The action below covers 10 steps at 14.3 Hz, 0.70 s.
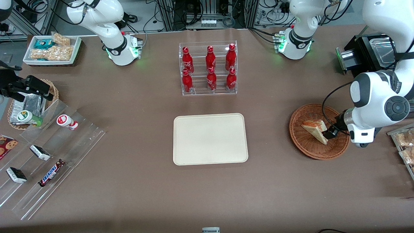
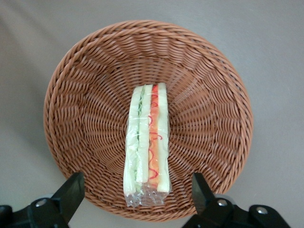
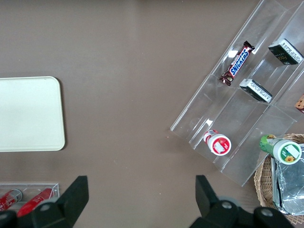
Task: Place sandwich from basket to tray
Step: 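Lower the left gripper and close it on the wrapped sandwich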
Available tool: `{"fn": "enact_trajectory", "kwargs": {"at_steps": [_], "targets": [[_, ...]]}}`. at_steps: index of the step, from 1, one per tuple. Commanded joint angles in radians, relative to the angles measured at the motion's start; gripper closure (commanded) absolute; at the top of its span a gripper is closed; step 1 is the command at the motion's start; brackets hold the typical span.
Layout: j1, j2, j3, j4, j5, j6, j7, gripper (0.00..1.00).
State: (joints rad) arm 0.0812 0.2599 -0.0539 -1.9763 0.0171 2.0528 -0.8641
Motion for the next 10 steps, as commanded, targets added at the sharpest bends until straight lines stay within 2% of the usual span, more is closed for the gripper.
{"fn": "enact_trajectory", "kwargs": {"at_steps": [1, 5, 7, 8, 9, 10], "targets": [[-0.009, 0.001, 0.003, -0.042, -0.012, 0.052, -0.151, 0.00], [-0.034, 0.005, 0.002, -0.133, -0.016, 0.216, -0.329, 0.00], [-0.035, 0.019, 0.002, -0.144, -0.017, 0.245, -0.377, 0.00], [-0.035, 0.025, 0.002, -0.151, -0.017, 0.245, -0.389, 0.04], [-0.035, 0.022, 0.002, -0.160, -0.017, 0.241, -0.392, 0.25], [-0.035, 0.016, 0.002, -0.179, -0.016, 0.241, -0.394, 0.64]]}}
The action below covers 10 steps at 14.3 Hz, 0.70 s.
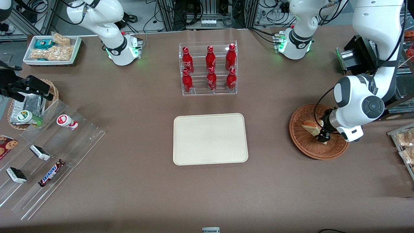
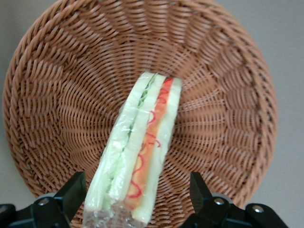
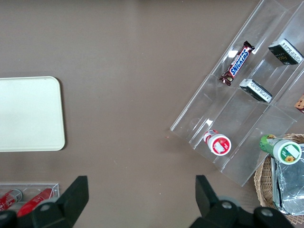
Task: Place sandwich from basket to tray
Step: 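Lower the left gripper and close it on the wrapped sandwich, then lift the sandwich and carry it with the left gripper over the tray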
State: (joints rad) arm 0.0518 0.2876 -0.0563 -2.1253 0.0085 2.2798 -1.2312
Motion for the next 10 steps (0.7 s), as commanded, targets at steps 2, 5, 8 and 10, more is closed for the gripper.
{"fn": "enact_trajectory", "kwargs": {"at_steps": [2, 5, 8, 10], "targets": [[-0.006, -0.022, 0.004, -0.029, -0.007, 0.007, -0.025, 0.93], [-0.006, -0.050, 0.004, -0.013, -0.007, -0.037, -0.008, 0.97], [-0.049, -0.050, 0.000, 0.106, -0.009, -0.159, -0.007, 0.98], [-0.110, -0.029, -0.005, 0.210, -0.021, -0.244, -0.007, 0.98]]}}
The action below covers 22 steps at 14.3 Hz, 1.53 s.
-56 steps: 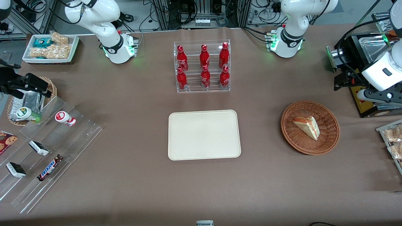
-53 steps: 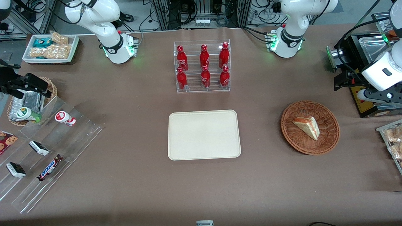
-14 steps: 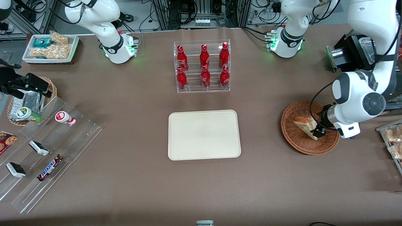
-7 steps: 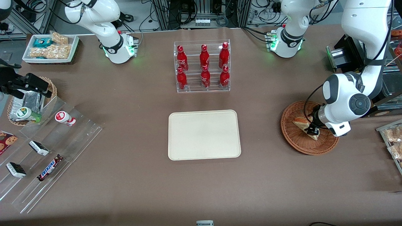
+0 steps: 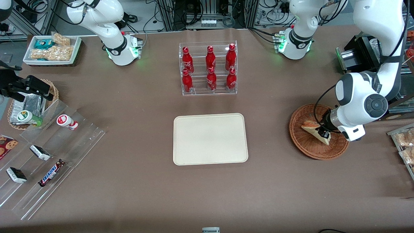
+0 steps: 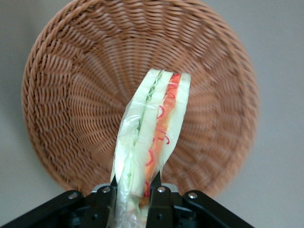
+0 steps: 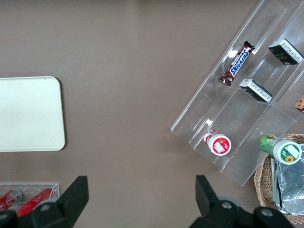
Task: Place sandwich from basket to tray
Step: 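Lift the sandwich and carry it with the left gripper over the tray, then lower the sandwich onto the tray and open the left gripper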
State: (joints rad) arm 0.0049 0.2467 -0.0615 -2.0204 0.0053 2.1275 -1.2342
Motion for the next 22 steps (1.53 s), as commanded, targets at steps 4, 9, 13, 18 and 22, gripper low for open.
{"fn": "enact_trajectory", "kwargs": {"at_steps": [4, 9, 13, 18, 22], "targets": [[-0.213, 0.058, -0.001, 0.224, -0.106, -0.112, 0.010, 0.97], [-0.417, 0.202, -0.017, 0.365, -0.105, -0.052, 0.021, 0.96], [-0.562, 0.310, -0.017, 0.443, -0.100, -0.020, 0.229, 0.95], [-0.668, 0.419, -0.014, 0.503, -0.097, 0.153, 0.277, 0.96], [-0.711, 0.463, -0.011, 0.555, -0.096, 0.155, 0.268, 0.97]]}}
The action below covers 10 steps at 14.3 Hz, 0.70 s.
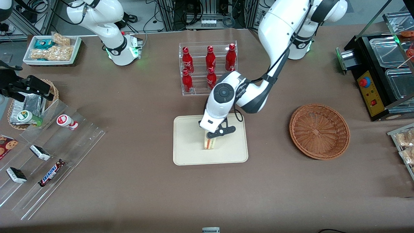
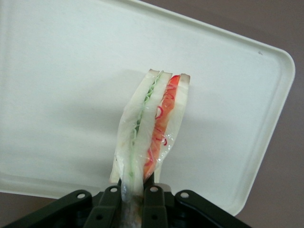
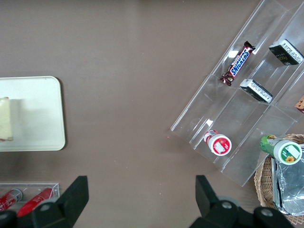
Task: Place sandwich from basket to tray
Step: 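Lower the sandwich onto the tray and open the left gripper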
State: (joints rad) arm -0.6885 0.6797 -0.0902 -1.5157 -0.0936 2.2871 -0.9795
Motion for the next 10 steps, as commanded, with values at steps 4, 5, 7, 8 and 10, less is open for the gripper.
{"fn": "enact_trajectory", "kwargs": {"at_steps": [4, 5, 7, 8, 10], "targets": [[-0.017, 0.035, 0.020, 0.054, 0.005, -0.005, 0.015, 0.95], [-0.017, 0.047, 0.020, 0.054, 0.005, -0.005, 0.013, 0.94], [-0.017, 0.064, 0.021, 0.055, 0.005, -0.005, 0.012, 0.91], [-0.016, 0.067, 0.023, 0.055, 0.006, -0.005, 0.012, 0.90], [-0.016, 0.067, 0.024, 0.055, 0.006, -0.005, 0.013, 0.57]]}}
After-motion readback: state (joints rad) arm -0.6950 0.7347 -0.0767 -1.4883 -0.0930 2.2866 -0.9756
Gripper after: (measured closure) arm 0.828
